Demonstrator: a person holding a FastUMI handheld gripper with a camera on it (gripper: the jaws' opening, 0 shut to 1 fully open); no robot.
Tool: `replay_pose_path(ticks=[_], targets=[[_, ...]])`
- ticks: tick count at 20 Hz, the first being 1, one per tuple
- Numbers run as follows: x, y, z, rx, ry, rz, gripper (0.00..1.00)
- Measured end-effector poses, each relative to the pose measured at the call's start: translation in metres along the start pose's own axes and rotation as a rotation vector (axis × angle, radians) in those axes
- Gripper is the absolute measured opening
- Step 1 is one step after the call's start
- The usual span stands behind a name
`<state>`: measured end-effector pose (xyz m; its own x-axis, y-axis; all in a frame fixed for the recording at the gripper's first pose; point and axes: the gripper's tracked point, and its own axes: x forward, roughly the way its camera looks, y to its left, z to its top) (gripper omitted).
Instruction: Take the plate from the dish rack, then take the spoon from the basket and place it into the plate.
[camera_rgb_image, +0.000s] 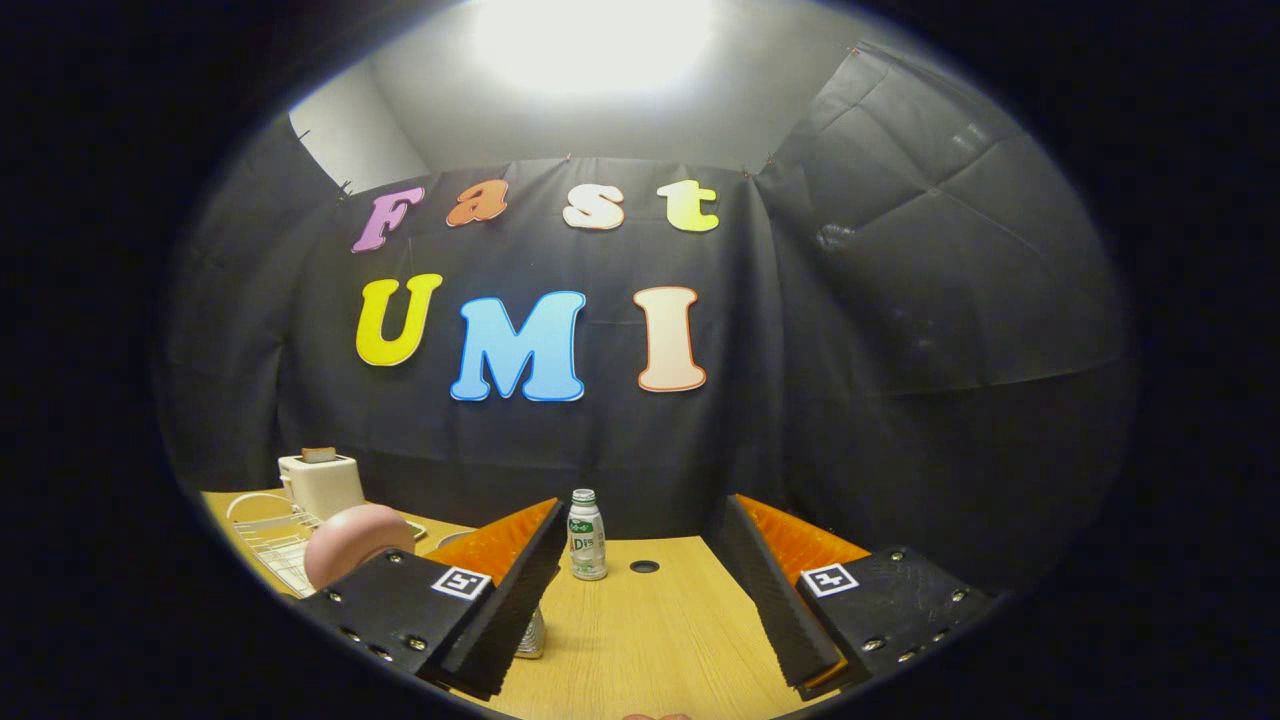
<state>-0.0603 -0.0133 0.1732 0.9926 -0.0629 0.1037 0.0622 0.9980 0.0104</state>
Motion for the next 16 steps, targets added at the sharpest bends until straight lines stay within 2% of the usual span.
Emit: replay_pose_path(ticks=[4, 8, 12, 16], targets=[[-0.039, 0.022, 0.031, 0.014, -0.013, 0.035, 0.97], [-0.068, 0.063, 0.034, 0.067, 0.044, 0.100, 0.97], [-0.069, 0.121, 0.021, 0.073, 0.125, 0.196, 0.97], [-0.048, 0.177, 0.003, 0.109, 0.253, 0.302, 0.97]])
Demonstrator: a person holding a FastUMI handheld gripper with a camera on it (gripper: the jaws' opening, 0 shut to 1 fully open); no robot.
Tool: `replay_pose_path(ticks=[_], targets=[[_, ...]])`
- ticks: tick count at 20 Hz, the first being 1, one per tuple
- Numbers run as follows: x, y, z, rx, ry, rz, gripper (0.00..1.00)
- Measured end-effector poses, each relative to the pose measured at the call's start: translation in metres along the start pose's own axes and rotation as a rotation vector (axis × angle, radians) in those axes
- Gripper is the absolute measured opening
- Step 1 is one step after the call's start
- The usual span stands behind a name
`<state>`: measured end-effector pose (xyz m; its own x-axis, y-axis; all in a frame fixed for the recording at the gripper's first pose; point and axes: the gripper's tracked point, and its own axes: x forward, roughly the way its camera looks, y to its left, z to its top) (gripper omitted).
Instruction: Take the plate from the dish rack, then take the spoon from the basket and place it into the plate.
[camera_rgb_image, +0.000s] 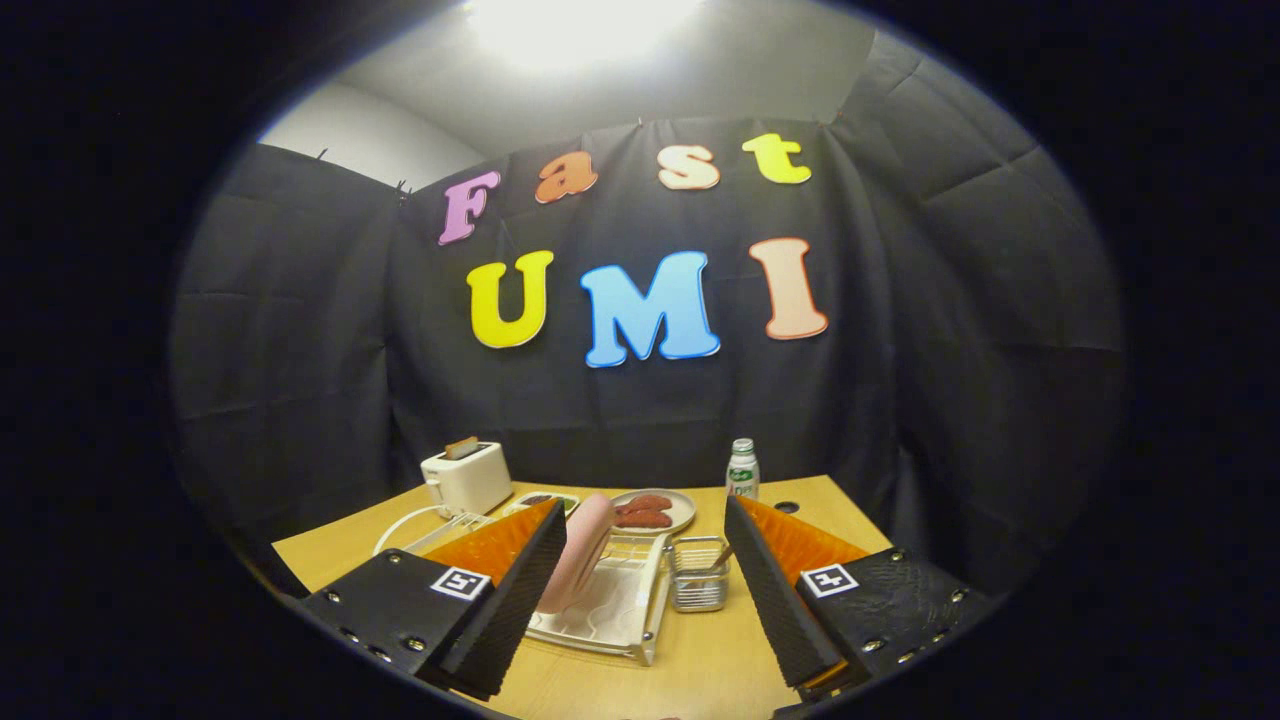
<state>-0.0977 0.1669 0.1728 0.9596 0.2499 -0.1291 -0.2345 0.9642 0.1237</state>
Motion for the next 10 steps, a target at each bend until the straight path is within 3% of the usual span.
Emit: replay_pose_path(ticks=[4, 9, 10], targets=[[0.051, 0.025, -0.003, -0.008, 0.074, 0.051, 0.97], [0.106, 0.032, -0.028, 0.012, 0.232, 0.048, 0.96], [0.116, 0.030, -0.035, 0.022, 0.265, 0.043, 0.91]])
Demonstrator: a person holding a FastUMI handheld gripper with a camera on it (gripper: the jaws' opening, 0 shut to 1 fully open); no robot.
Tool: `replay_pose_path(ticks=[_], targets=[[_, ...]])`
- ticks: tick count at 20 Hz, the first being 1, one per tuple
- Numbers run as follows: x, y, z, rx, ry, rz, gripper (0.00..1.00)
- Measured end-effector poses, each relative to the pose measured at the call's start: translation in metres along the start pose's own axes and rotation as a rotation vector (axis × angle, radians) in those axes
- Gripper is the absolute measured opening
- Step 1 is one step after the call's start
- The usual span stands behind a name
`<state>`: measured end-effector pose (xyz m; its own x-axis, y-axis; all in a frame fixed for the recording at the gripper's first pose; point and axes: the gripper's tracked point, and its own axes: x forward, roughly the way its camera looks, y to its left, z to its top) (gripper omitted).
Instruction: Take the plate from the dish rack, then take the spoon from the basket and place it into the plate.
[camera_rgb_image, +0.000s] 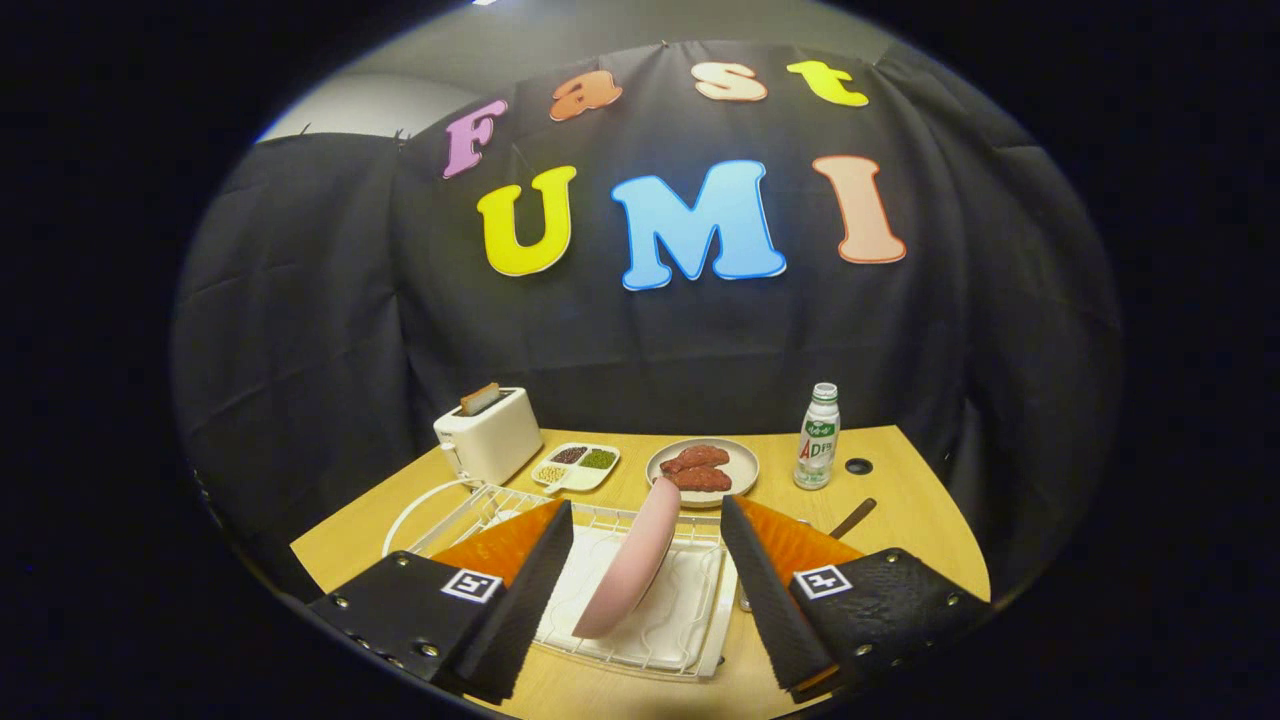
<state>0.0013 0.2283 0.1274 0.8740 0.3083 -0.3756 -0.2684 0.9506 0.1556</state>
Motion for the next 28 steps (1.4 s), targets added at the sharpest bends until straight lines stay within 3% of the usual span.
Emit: replay_pose_path(ticks=[4, 5, 6, 10, 12, 13, 16, 17, 19, 21, 23, 28], targets=[[0.037, -0.002, -0.013, 0.027, 0.130, 0.001, 0.88], [0.046, -0.002, -0.018, 0.036, 0.159, 0.001, 0.77], [0.051, -0.002, -0.024, 0.039, 0.199, 0.001, 0.74], [0.070, -0.001, -0.042, 0.074, 0.318, -0.002, 0.75], [0.077, 0.002, -0.050, 0.086, 0.357, -0.003, 0.66], [0.077, 0.003, -0.055, 0.088, 0.374, -0.007, 0.67], [0.081, 0.002, -0.061, 0.083, 0.398, -0.025, 0.70], [0.084, 0.003, -0.064, 0.085, 0.405, -0.025, 0.56], [0.085, 0.000, -0.066, 0.090, 0.418, -0.035, 0.53], [0.084, -0.012, -0.067, 0.077, 0.432, -0.099, 0.53], [0.083, -0.009, -0.067, 0.074, 0.433, -0.099, 0.39], [0.081, -0.006, -0.063, 0.003, 0.437, -0.115, 0.39]])
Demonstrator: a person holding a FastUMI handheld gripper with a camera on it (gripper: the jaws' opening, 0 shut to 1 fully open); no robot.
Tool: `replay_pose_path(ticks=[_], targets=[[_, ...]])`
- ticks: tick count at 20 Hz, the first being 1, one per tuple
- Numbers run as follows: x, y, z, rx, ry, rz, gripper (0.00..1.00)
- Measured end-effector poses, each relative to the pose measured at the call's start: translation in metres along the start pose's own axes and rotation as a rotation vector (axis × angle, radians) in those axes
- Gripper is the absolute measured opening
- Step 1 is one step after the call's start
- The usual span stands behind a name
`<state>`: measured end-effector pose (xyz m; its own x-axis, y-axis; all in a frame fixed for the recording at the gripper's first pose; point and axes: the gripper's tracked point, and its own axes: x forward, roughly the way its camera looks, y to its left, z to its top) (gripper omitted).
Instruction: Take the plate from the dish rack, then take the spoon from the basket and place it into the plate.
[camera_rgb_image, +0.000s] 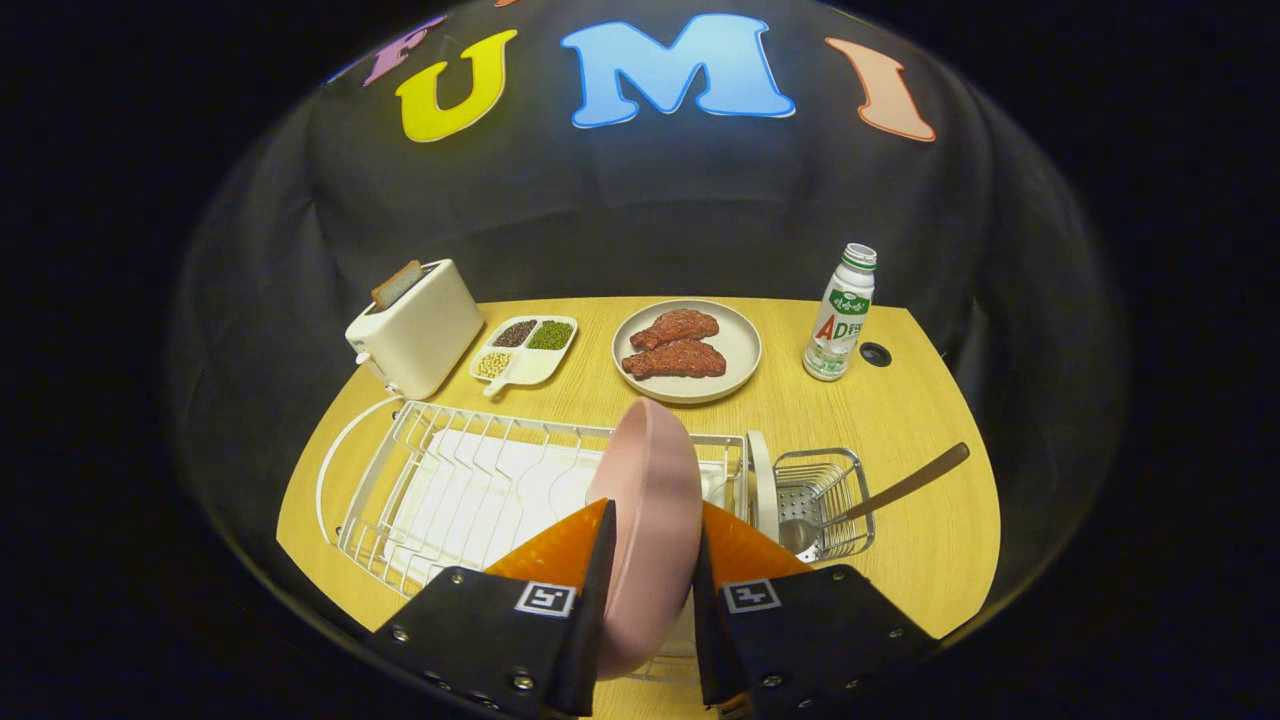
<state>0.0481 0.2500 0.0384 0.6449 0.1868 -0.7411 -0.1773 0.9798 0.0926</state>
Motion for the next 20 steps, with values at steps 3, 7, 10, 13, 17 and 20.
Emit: replay_pose_path(ticks=[3, 7, 10, 13, 17, 20], targets=[[0.001, -0.013, 0.009, -0.027, -0.009, -0.051, 0.39], [-0.003, -0.012, 0.024, -0.104, 0.007, -0.072, 0.29], [-0.008, -0.014, 0.041, -0.257, -0.042, -0.136, 0.23], [-0.004, -0.010, 0.048, -0.330, -0.042, -0.157, 0.23], [-0.001, -0.010, 0.056, -0.376, -0.056, -0.176, 0.22], [0.001, -0.010, 0.059, -0.386, -0.061, -0.180, 0.22]])
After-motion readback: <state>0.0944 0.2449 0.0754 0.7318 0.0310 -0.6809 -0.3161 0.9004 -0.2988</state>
